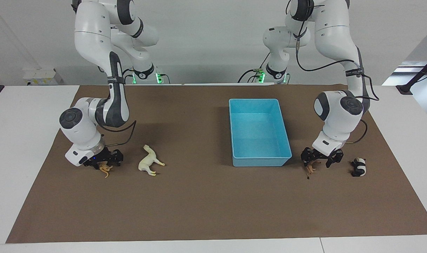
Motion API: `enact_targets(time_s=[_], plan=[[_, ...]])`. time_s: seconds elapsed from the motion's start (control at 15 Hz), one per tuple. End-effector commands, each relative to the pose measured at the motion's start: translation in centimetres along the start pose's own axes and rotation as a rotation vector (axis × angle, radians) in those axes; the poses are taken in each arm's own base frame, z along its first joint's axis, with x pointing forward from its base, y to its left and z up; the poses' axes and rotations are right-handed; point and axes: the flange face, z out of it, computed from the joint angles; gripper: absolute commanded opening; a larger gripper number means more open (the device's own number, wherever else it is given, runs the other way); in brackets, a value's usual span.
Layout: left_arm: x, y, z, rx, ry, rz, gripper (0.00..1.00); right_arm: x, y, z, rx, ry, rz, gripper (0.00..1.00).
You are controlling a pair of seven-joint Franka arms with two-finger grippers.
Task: Put all toys into storage box
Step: 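Grasp the bear with the left gripper while the right gripper grasps the deer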
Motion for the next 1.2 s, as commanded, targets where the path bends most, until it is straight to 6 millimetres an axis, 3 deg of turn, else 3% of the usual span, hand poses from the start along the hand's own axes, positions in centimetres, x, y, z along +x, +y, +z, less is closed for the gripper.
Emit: enact_targets(time_s=[0.0, 0.07, 0.13, 0.2, 0.53, 0.67, 1.0, 1.13], plan=[[0.1, -0.2, 0.2, 0.012, -0.04, 0.069, 1.0, -0.2, 0.3, 0.0, 0.011, 0.017, -0.006, 0.74], [-0.1, -0.1, 0.2, 0.011, -0.055, 0.088, 1.0, -0.3, 0.4, 0.1, 0.011, 0.015, 0.0, 0.5], [-0.3, 0.0, 0.2, 0.009, -0.07, 0.094, 1.0, -0.2, 0.5, 0.0, 0.01, 0.018, 0.005, 0.19], [-0.4, 0.2, 0.3, 0.007, -0.079, 0.104, 1.0, -0.3, 0.9, 0.1, 0.011, 0.018, 0.015, 0.0], [-0.8, 0.7, 0.7, 0.005, -0.076, 0.126, 1.0, -0.2, 1.0, -0.4, 0.013, 0.015, 0.053, 0.0], [-0.8, 0.8, 0.8, 0.006, -0.065, 0.125, 1.0, 0.1, 0.4, -1.8, 0.02, 0.003, 0.044, 0.0], [-1.4, 0.6, 1.7, 0.013, -0.012, 0.122, 1.0, 1.1, 0.2, -12.2, 0.027, 0.014, 0.027, 0.0], [-1.6, 0.4, 1.8, 0.014, -0.012, 0.12, 0.99, 1.0, -1.9, -16.7, 0.041, -0.016, 0.027, 0.0]])
